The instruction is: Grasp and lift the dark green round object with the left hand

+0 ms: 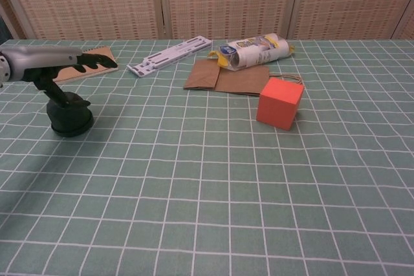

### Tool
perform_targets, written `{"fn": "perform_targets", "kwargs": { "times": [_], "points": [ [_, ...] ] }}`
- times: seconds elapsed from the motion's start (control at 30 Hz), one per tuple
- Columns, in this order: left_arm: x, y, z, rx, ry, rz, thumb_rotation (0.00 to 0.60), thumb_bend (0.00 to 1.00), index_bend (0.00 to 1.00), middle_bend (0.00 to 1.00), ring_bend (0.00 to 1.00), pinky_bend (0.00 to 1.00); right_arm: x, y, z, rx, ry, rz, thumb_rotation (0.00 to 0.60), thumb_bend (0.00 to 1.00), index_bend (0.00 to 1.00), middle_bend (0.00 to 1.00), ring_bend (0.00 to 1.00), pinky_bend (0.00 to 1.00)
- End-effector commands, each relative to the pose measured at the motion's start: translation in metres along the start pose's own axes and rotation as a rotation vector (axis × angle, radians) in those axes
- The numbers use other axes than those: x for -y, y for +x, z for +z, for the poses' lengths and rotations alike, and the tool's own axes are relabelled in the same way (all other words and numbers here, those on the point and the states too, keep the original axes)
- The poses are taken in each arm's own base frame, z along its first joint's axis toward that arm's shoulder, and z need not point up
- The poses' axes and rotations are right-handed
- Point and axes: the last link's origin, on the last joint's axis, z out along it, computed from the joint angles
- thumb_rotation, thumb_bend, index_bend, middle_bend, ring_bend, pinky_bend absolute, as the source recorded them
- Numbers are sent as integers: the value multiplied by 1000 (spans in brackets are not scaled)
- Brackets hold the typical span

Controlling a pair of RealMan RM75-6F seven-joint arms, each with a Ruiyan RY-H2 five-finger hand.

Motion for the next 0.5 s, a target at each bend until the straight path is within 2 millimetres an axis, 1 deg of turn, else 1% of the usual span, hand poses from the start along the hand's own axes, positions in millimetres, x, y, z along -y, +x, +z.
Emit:
{"fn": "perform_targets", "kwargs": {
  "times": [0.03,0.13,0.27,0.37,0.5],
  "points": [
    [-2,-5,17,56,23,40,600,413,0,0,0,86,0,0,0,1,-1,-2,600,83,0,0,0,0],
    [2,-5,25,105,51,86,600,413,0,0,0,70,1,-2,1,9,-1,-6,600,82,0,0,0,0],
    [4,-4,29,132,87,144,600,413,0,0,0,75,1,-2,2,14,0,-4,600,83,0,0,0,0],
    [7,-3,30,156,121,184,600,413,4,0,0,89,0,-3,2,16,-1,-5,600,83,0,0,0,0],
    [6,4,25,164,154,229,600,414,36,0,0,110,1,-3,3,21,3,-3,600,83,0,0,0,0]
  ]
}}
